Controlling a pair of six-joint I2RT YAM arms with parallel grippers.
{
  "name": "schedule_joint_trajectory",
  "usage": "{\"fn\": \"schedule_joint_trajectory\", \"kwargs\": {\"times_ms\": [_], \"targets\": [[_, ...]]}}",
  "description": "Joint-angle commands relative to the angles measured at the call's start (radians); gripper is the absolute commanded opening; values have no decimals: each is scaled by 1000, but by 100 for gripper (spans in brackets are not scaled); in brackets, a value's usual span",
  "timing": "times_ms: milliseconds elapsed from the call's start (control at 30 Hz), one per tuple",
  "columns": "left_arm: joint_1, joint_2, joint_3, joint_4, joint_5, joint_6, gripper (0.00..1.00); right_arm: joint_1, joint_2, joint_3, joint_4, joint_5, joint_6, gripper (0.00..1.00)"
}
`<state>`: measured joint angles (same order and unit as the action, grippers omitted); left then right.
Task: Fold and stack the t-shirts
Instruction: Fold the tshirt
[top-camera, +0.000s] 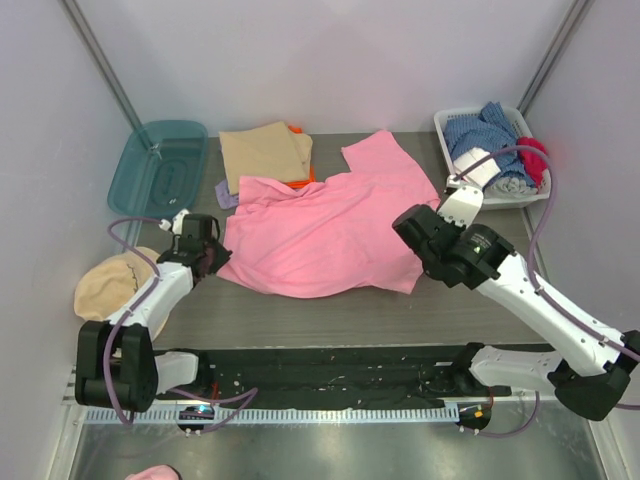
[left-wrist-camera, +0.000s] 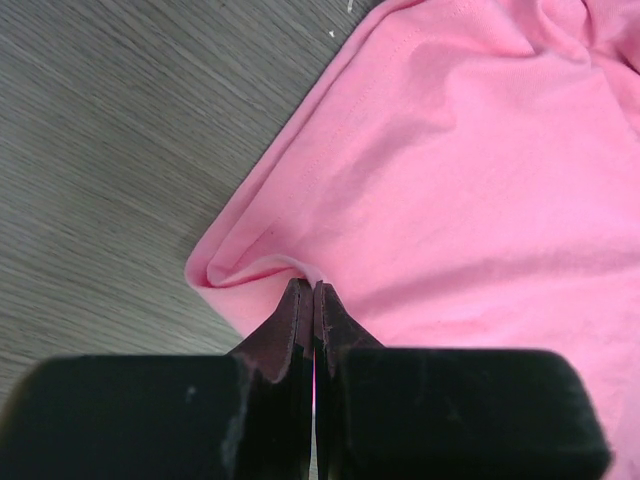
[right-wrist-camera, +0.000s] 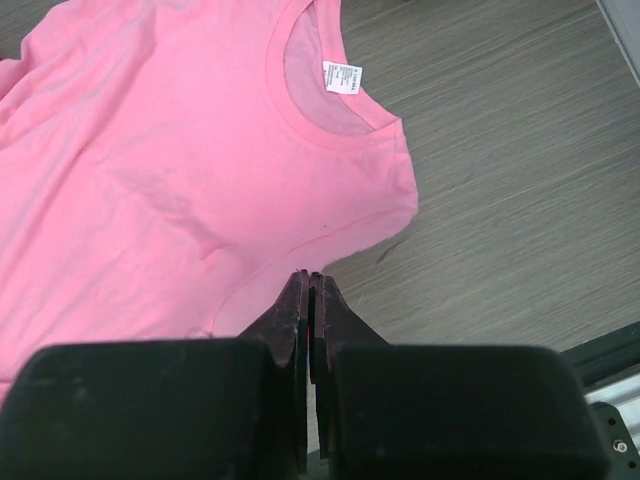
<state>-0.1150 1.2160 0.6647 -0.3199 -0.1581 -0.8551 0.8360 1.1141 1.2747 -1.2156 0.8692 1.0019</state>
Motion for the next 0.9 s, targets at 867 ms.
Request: {"fn": "schedule_joint_trajectory", "kwargs": {"times_ms": [867], "targets": [[-2,231,194,142,-43,56,0,-520,272,-38,625,-317,-471,1]]}}
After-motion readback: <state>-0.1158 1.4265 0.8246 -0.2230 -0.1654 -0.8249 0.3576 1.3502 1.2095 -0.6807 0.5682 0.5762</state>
